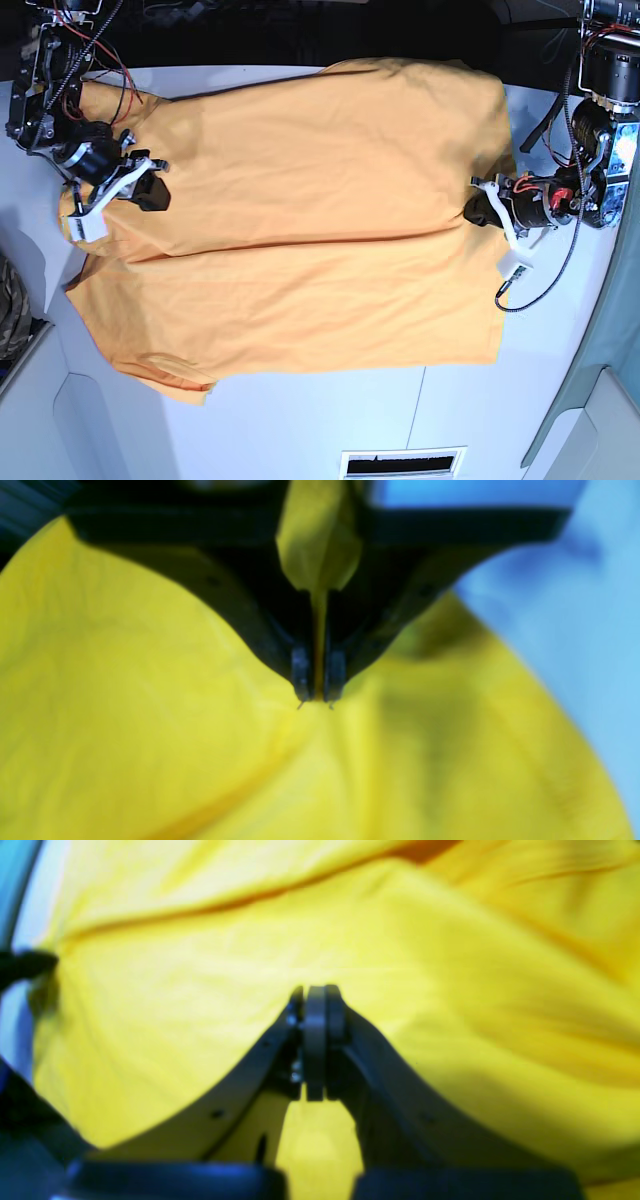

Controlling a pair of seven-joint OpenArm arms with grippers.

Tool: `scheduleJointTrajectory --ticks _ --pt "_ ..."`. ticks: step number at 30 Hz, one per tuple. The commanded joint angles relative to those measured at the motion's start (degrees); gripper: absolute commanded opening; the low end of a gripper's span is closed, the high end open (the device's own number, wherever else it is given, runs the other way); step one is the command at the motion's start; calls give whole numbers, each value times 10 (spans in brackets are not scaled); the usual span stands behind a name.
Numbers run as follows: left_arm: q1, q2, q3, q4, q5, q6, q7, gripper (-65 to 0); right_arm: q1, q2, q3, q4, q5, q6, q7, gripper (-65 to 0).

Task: Layout the t-shirt on the table in an organized manner, then fold the t-shirt properly
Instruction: 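Drag the held shirt edges toward the collar side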

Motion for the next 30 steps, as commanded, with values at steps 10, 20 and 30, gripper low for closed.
scheduleJointTrajectory --ticks 10,20,30 --pt "69 29 -3 -17 107 11 -64 -585 10 12 -36 -83 -88 0 103 -650" --pt "-112 57 -3 -258 148 38 -89 -590 137 14 -38 -247 -88 -1 133 -650" --pt "-235 53 -3 -314 141 44 -69 -589 241 15 -38 -286 -87 -4 128 -650"
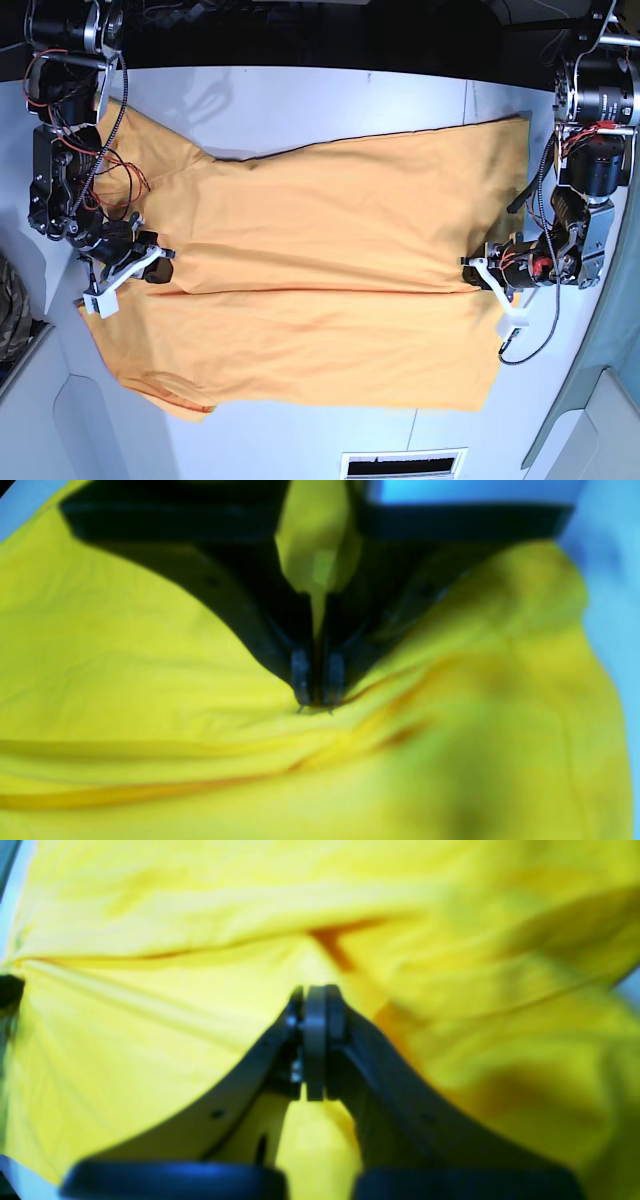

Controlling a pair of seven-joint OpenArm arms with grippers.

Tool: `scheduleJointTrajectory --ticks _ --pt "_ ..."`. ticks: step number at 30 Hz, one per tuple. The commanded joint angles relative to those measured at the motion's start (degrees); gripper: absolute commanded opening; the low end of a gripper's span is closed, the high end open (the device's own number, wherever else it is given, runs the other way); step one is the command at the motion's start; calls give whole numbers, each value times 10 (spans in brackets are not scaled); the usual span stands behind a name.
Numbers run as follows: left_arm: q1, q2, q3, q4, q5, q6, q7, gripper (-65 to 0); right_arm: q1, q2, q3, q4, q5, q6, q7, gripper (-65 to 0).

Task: Layout the t-shirt on the table in an organized manner, then fold the t-shirt properly
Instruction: 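Drag the held shirt edges toward the collar side, then release the shirt and move both grippers to the shirt's shoulder corners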

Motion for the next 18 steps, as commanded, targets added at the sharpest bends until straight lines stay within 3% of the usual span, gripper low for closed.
scheduleJointTrajectory --ticks 1,3,6,11,18 --pt "-14 -11 0 8 -3 -4 25 -589 12 7 1 15 8 5 3 -650" --pt "-15 -19 0 34 -58 -46 55 -586 9 10 3 35 8 5 -7 -650" --pt "3 -40 -1 93 -145 -78 103 -543 -17 14 19 94 26 5 -38 -650" --pt "63 -87 -1 200 -237 -85 147 -496 -112 35 73 233 84 5 -96 -650" --pt "189 -135 -1 336 -279 -108 152 -496 -245 76 169 295 131 5 -105 -650"
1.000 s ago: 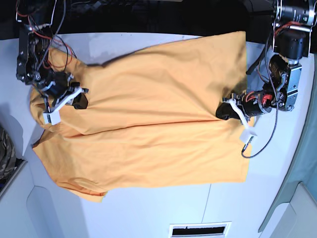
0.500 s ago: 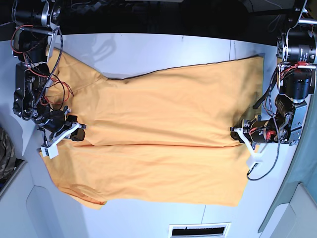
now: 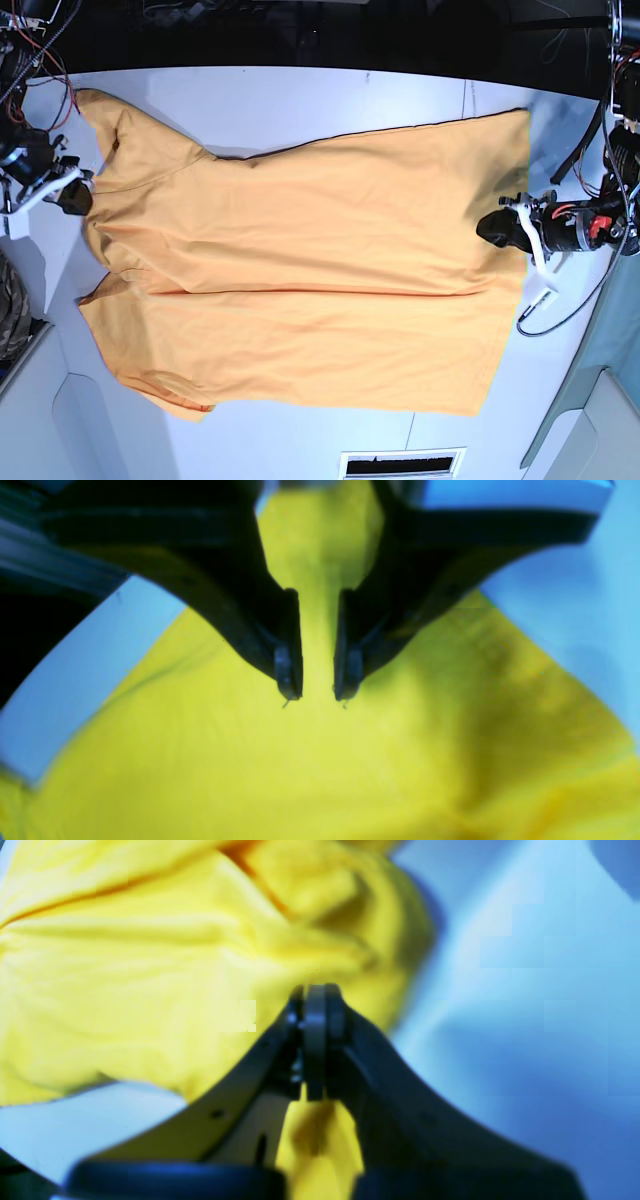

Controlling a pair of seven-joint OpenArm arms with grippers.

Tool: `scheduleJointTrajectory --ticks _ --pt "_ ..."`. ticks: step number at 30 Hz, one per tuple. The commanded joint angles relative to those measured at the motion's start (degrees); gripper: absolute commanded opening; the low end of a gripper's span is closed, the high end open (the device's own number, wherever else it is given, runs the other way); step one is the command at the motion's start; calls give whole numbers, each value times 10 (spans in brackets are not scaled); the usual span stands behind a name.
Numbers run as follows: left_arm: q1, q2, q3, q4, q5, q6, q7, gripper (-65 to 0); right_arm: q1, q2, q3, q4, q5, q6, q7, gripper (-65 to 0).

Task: Layout the t-shirt on the table in an organized manner, then fold the t-shirt properly
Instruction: 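Release the shirt and move both grippers to the shirt's shoulder corners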

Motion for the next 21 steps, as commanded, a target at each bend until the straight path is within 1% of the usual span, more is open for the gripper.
scheduleJointTrajectory --ticks 1,2,4,5,6,7,8,10,13,15,17,18,21 --pt "10 -10 -4 27 -11 -6 -7 -496 -10 15 14 9 18 5 9 -650" --pt "30 -10 -4 47 -11 -6 -7 -496 -24 18 22 9 23 5 5 -611" --pt "68 -8 -4 81 -10 -6 -10 -496 -48 20 24 9 34 10 -3 -481" --pt "83 -6 -5 94 -5 -6 -12 -486 -59 19 21 9 35 15 -6 -435" --pt "97 -3 -9 103 4 -5 -16 -453 -69 19 15 9 34 15 -6 -407" --pt "110 2 -16 107 16 -3 -23 -413 -79 19 9 9 34 15 -5 -394" --pt "120 9 -29 108 26 9 -31 -379 -86 19 5 9 34 15 -5 -388" --pt "141 26 -65 108 33 25 -35 -347 -99 19 2 9 34 15 -3 -380" --pt "174 50 -129 108 27 24 -35 -347 -110 19 3 9 32 13 1 -373" --pt "197 56 -161 108 19 21 -35 -347 -110 20 3 9 25 13 1 -318" --pt "219 56 -188 108 9 10 -37 -347 -109 20 3 9 25 13 1 -265" --pt "229 56 -202 108 5 7 -38 -347 -109 20 3 9 23 13 1 -254" --pt "248 56 -235 108 7 7 -52 -347 -108 21 3 9 20 13 1 -253"
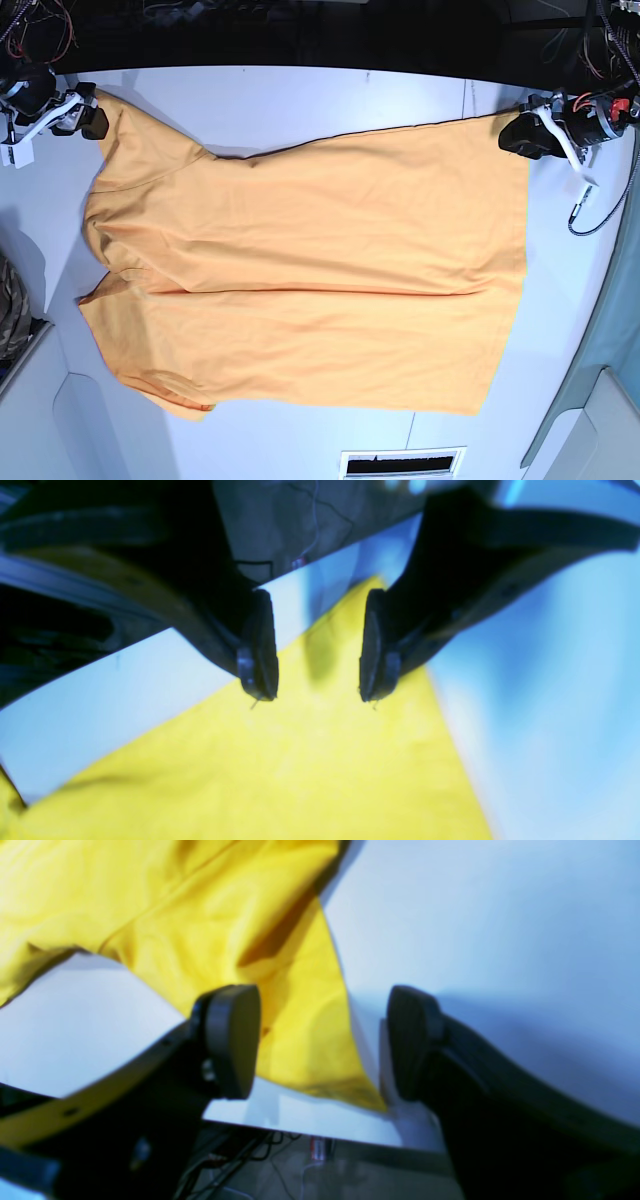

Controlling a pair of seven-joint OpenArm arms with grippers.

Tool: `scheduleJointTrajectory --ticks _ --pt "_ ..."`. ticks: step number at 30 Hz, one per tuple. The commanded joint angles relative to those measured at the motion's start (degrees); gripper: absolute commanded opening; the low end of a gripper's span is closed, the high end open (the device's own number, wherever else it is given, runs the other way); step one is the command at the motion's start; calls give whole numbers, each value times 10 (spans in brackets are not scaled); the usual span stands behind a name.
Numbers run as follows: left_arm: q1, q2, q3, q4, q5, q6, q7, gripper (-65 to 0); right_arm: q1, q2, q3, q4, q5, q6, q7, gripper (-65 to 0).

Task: Layout the t-shirt on the table in an organized manner, then fold the t-shirt properly
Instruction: 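Release the shirt and move both grippers to the shirt's shoulder corners, then grasp the shoulder corners of the shirt with both grippers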

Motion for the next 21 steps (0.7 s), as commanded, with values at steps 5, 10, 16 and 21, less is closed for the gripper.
scheduleJointTrajectory --ticks 5,10,16,21 --pt "7 -9 -51 9 -13 -2 -16 -347 2 22 5 9 2 0 10 -253" --pt "11 -3 -53 -6 17 -2 -16 -347 3 32 5 9 -20 -6 12 -253" --pt "14 7 -53 -53 31 11 -24 -292 2 31 5 -5 -21 -6 12 -253" --pt "14 9 -53 -67 31 11 -24 -293 2 25 0 -30 -17 -6 12 -253"
